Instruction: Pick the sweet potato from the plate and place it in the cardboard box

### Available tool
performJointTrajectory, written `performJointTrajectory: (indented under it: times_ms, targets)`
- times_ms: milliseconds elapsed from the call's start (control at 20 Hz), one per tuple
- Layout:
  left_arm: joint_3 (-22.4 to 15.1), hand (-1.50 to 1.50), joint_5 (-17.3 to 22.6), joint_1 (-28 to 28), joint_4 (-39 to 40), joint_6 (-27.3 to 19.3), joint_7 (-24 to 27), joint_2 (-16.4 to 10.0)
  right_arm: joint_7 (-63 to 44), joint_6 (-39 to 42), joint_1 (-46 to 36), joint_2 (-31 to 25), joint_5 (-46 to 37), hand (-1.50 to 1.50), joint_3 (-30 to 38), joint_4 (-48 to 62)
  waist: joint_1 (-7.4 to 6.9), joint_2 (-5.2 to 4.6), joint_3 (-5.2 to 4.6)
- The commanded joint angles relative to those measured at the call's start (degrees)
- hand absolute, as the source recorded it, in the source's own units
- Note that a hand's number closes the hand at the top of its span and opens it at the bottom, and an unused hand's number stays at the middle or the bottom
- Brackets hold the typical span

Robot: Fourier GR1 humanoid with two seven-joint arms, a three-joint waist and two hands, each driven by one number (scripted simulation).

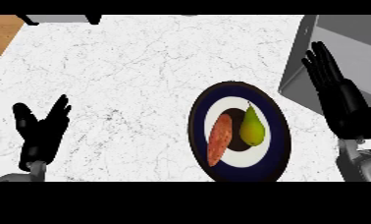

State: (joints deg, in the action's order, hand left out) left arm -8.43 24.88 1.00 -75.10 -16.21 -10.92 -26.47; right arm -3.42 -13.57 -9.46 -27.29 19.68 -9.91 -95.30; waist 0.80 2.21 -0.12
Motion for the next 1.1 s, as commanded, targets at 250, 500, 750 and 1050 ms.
performJointTrajectory:
  times_ms: [250,500,750,1050]
  targets:
    - [0.3,0.0,-10.3,-8.1,-16.7,5.7,8.5,-15.4,-1.2,-6.2,-2.5,-4.2,-4.2,-1.5,5.7,-7.4,8.83,2.47,-0.55]
    - [3.4,0.0,-8.6,-20.2,-22.3,6.5,5.9,-20.6,-3.3,-4.1,1.7,-8.5,-9.7,-1.5,1.3,-5.0,11.48,2.4,-0.86]
    - [4.8,0.0,-10.7,-24.9,-22.6,7.2,7.8,-23.9,-1.7,-0.3,0.3,-13.1,-14.9,-1.5,-2.5,-6.7,12.03,2.71,-1.39]
    - [6.3,0.0,-12.2,-26.8,-20.7,8.6,11.3,-25.5,-3.1,4.2,-0.2,-17.6,-19.9,-1.5,-7.7,-7.5,12.88,2.22,-1.95]
